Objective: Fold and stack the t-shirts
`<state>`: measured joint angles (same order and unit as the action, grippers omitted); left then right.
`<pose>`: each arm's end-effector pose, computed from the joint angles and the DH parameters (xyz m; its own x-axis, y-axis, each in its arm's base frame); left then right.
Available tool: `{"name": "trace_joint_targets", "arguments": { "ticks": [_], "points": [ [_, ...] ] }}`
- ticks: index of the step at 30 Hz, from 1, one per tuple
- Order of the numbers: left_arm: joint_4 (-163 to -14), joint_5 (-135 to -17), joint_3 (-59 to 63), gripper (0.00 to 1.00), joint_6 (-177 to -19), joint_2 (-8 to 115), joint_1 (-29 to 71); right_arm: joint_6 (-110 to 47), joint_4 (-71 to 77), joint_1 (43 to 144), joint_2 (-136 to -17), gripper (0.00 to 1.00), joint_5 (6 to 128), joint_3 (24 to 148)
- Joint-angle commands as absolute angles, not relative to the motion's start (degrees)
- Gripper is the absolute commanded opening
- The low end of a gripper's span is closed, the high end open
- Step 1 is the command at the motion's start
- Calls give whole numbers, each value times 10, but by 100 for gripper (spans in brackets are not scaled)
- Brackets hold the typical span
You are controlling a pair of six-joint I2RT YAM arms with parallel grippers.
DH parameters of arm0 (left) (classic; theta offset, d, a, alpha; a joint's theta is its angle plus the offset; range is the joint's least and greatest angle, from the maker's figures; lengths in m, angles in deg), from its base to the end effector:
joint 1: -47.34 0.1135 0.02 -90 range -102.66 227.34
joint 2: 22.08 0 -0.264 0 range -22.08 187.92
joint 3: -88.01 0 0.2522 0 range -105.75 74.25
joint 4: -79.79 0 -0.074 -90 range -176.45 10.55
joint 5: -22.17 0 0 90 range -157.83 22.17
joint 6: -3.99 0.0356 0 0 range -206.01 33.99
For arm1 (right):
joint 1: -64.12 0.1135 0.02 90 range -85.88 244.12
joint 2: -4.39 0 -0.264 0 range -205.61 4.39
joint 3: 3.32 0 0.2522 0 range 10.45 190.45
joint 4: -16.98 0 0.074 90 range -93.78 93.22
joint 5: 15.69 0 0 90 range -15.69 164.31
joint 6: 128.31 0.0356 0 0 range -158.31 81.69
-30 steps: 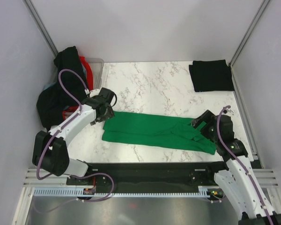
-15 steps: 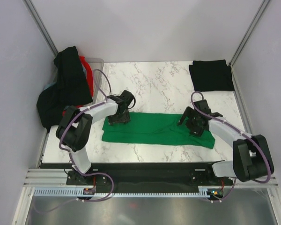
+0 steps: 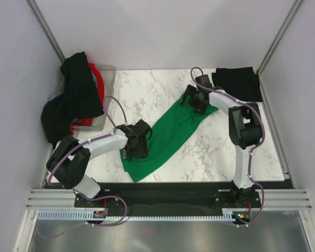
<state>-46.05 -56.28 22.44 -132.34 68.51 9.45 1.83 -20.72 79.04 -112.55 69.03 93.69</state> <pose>0.2188 -0.1612 0.1639 -0.9490 -0.1595 -0.2719 -0.1657 0.9862 0.0000 0.4198 0.1152 0.1704 -0.8199 0.4459 -0.3592 0.2937 0.8661 0.4046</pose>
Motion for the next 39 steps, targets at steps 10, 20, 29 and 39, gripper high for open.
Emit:
{"name": "trace_joint_targets", "arguments": {
  "ticks": [10, 20, 29, 39],
  "points": [
    [-622, -789, 338, 71, -1470, 610, 19, 11, -243, 838, -1424, 98, 637, 1257],
    [-523, -746, 189, 83, -1374, 639, 22, -52, -231, 847, -1441, 98, 590, 1392],
    [-257, -497, -96, 84, -1254, 718, 27, -128, -259, 857, -1119, 98, 675, 1201],
    [-209, -463, -165, 82, -1242, 719, 34, -98, -250, 912, -825, 98, 706, 842]
  ]
}}
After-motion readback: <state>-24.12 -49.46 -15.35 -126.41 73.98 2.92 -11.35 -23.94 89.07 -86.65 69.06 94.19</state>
